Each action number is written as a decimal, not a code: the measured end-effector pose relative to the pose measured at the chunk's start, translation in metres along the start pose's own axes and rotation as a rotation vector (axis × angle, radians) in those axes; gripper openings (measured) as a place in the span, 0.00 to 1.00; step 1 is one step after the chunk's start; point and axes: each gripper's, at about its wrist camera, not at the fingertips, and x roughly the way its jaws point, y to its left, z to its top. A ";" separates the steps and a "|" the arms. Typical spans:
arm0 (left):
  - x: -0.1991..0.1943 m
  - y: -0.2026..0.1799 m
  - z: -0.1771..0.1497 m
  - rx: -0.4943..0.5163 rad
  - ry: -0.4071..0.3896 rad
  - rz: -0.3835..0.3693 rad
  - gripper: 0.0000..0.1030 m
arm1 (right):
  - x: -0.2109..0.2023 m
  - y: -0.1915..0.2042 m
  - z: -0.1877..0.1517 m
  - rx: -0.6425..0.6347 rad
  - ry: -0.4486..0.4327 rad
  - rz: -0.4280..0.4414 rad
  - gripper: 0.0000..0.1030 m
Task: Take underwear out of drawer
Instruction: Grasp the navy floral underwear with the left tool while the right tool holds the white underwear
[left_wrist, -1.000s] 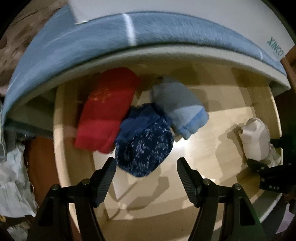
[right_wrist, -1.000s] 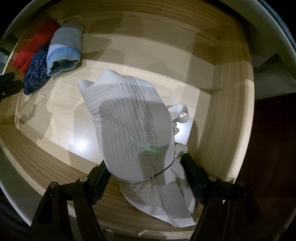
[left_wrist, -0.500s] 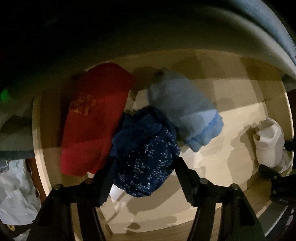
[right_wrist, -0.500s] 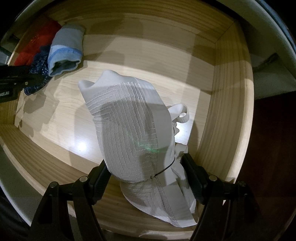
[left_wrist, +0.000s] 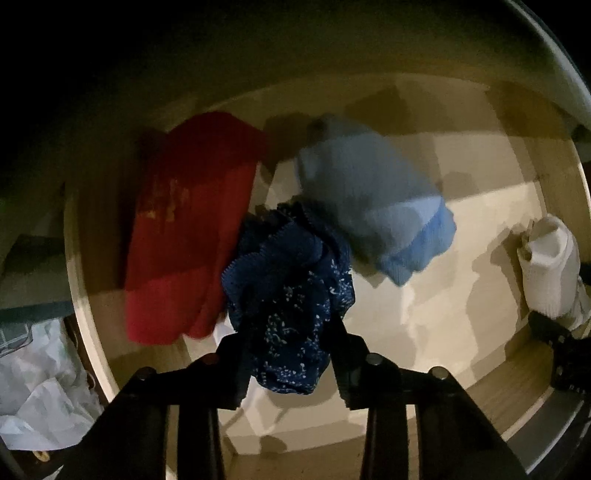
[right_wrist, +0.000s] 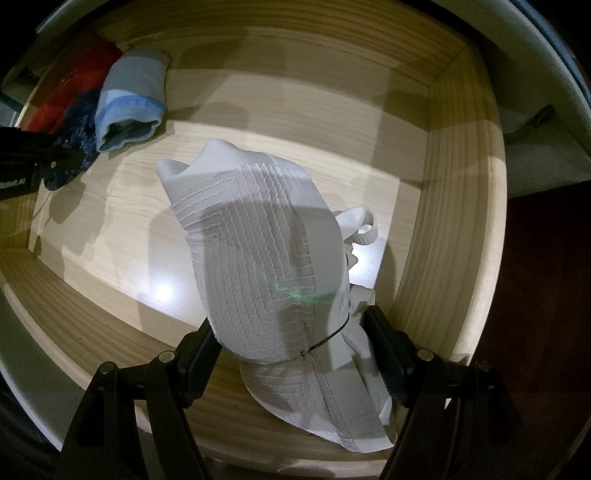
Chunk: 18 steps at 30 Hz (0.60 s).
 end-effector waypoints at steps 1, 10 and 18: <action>0.001 -0.001 -0.001 -0.001 0.007 0.002 0.35 | 0.000 0.000 0.000 0.000 0.000 0.000 0.71; 0.009 -0.003 -0.023 -0.056 0.135 -0.059 0.34 | 0.000 -0.001 0.001 0.000 -0.001 0.000 0.71; 0.014 0.002 -0.042 -0.143 0.231 -0.155 0.34 | -0.001 -0.001 0.001 0.000 0.000 0.000 0.71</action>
